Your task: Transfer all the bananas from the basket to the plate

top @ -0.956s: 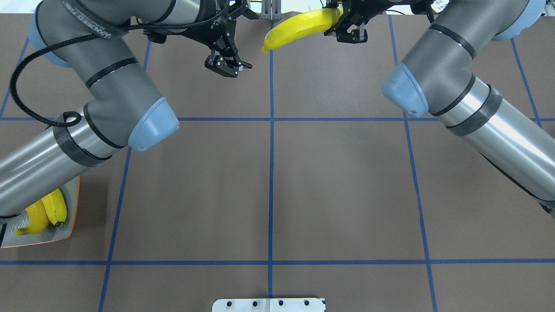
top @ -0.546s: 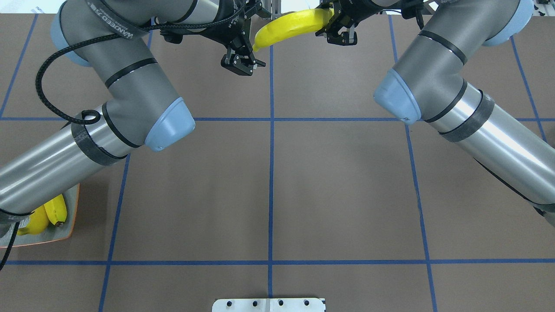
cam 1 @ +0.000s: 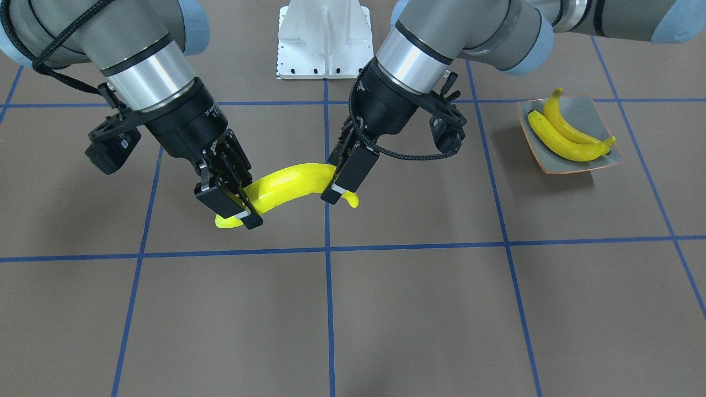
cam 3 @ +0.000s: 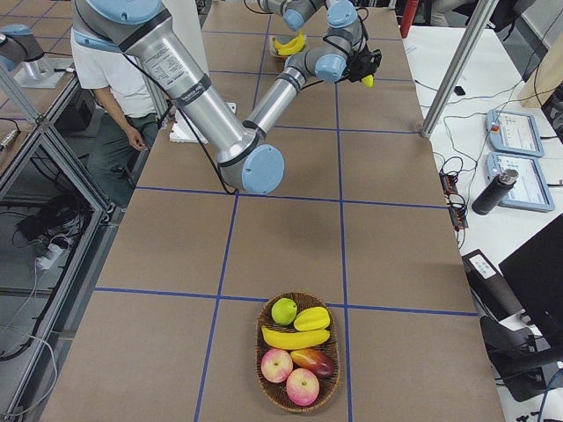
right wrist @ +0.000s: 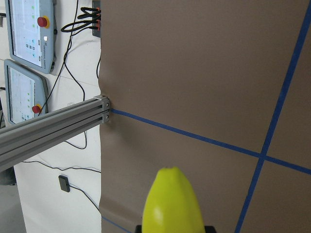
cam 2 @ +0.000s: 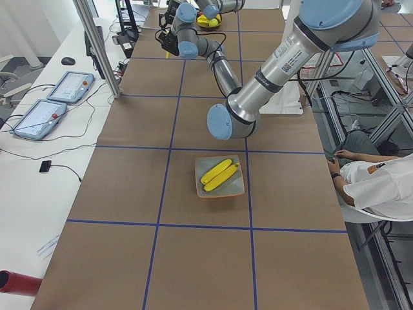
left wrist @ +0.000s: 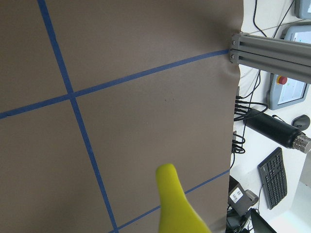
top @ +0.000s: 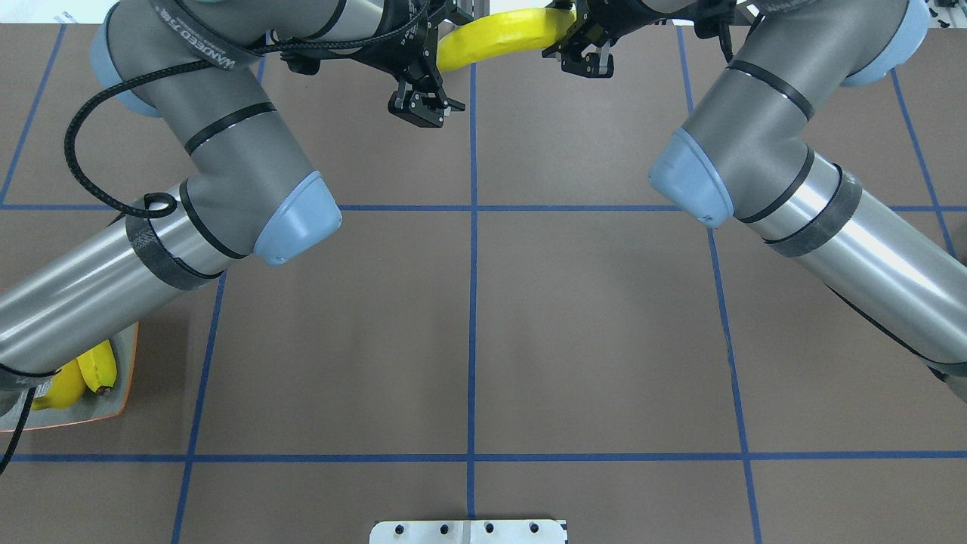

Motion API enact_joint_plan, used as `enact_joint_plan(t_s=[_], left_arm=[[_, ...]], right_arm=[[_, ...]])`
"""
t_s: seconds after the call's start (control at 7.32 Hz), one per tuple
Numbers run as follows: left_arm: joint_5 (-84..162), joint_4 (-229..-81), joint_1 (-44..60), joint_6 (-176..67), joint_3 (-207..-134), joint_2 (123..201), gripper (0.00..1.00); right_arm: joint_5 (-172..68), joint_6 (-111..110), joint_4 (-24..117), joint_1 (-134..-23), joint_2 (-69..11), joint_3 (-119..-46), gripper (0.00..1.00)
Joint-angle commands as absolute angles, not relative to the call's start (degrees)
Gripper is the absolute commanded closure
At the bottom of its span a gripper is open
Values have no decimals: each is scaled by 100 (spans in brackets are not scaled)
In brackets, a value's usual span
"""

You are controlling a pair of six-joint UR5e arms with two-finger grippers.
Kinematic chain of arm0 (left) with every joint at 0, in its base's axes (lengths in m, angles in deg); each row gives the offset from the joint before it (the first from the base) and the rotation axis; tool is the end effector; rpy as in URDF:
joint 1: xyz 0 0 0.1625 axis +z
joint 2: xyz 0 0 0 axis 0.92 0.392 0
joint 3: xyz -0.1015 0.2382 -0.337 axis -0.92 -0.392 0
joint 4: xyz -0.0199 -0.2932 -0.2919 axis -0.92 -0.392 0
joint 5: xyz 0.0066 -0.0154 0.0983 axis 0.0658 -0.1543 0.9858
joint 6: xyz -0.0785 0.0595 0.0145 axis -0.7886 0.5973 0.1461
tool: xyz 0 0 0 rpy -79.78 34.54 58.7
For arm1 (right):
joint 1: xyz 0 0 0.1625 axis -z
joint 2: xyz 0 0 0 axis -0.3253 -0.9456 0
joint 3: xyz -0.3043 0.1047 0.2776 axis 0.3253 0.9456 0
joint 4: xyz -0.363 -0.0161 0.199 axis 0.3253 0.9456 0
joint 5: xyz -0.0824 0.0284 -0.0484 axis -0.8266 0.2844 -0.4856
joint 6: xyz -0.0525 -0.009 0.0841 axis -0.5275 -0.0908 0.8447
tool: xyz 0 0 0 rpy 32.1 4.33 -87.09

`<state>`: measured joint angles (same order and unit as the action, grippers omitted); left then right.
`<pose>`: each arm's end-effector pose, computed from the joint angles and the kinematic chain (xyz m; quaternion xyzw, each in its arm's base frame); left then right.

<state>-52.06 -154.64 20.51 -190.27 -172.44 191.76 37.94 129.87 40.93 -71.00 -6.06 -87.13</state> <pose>0.3945 -0.5521 0.0500 -0.2270 0.5970 -0.5362 0.5518 -0.3324 -0.5789 0.1088 -0.1866 -0.5493 0.5891 0.5625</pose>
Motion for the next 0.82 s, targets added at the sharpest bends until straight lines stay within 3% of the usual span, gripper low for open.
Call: enact_joint_plan(t_s=[0.0, 0.14, 0.27, 0.41, 0.55, 0.68], left_arm=[[-5184, -15524, 2051, -19223, -17242, 19169, 24], [-5097, -15542, 2051, -19328, -17251, 19169, 36], [-5062, -15594, 2051, -19373, -17243, 19169, 36], [-5061, -15595, 2051, -19382, -17251, 19169, 47], [-5061, -15595, 2051, -19460, -17251, 19169, 85], [-5061, -15612, 2051, -19505, -17260, 19160, 100]], right_arm=[[3698, 13088, 4090, -7066, -615, -8787, 100], [3689, 13167, 4090, -7058, -615, -8814, 100], [3689, 13185, 4090, -7058, -641, -8866, 100], [3689, 13186, 4090, -7058, -659, -8884, 100], [3689, 13186, 4090, -7058, -659, -8884, 100], [3681, 13177, 4090, -7066, -659, -8893, 100]])
